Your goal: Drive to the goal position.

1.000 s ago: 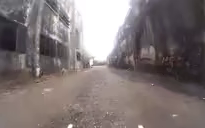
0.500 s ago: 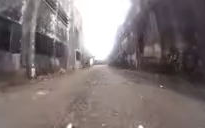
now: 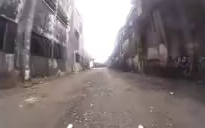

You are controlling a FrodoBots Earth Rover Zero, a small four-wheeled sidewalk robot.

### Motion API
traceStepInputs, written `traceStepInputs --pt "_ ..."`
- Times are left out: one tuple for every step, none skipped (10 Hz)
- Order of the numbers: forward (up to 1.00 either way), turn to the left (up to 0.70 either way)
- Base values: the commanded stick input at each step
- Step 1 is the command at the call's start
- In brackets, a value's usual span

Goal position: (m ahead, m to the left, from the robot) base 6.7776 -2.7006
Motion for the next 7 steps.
traceStepInputs --pt "0.7 0.0" --pt "0.7 0.0" --pt "0.7 0.0" --pt "0.7 0.0" --pt "0.7 0.0" --pt "0.7 0.0" --pt "0.7 0.0"
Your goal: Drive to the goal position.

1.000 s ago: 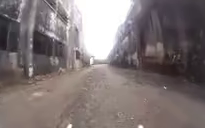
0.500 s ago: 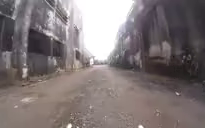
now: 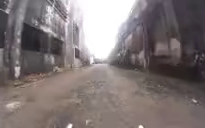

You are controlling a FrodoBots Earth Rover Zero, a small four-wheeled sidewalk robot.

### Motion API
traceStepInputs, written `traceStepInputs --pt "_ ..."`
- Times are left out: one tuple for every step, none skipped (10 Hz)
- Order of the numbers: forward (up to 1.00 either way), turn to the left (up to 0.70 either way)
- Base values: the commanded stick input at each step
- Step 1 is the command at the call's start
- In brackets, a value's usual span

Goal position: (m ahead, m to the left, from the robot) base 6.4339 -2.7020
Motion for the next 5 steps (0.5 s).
traceStepInputs --pt "0.7 0.0" --pt "0.7 0.0" --pt "0.7 0.0" --pt "0.7 0.0" --pt "0.7 0.0"
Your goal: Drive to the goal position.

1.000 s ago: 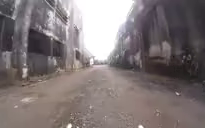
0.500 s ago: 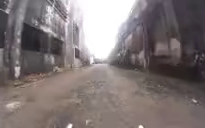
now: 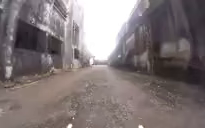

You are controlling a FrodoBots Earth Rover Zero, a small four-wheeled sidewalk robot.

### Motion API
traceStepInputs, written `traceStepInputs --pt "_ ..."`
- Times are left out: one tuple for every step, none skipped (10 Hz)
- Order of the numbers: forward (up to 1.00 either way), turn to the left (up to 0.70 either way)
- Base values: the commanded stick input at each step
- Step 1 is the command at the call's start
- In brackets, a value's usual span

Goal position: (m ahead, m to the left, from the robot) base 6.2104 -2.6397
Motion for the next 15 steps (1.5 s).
traceStepInputs --pt "0.7 0.0" --pt "0.7 0.0" --pt "0.7 0.0" --pt "0.7 0.0" --pt "0.7 0.0" --pt "0.7 0.0" --pt "0.7 0.0" --pt "0.7 0.0" --pt "0.7 0.0" --pt "0.7 0.0" --pt "0.7 0.0" --pt "0.7 0.0" --pt "0.7 0.0" --pt "0.7 0.0" --pt "0.7 0.0"
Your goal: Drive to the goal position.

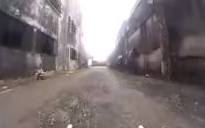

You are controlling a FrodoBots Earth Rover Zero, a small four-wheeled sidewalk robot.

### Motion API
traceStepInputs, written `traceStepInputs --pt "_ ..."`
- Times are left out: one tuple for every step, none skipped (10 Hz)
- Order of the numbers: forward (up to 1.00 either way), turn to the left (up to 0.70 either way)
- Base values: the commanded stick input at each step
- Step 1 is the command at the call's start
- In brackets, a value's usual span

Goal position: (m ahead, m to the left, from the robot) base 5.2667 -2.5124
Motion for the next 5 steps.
traceStepInputs --pt "0.7 0.0" --pt "0.7 0.0" --pt "0.7 0.0" --pt "0.7 0.0" --pt "0.7 0.0"
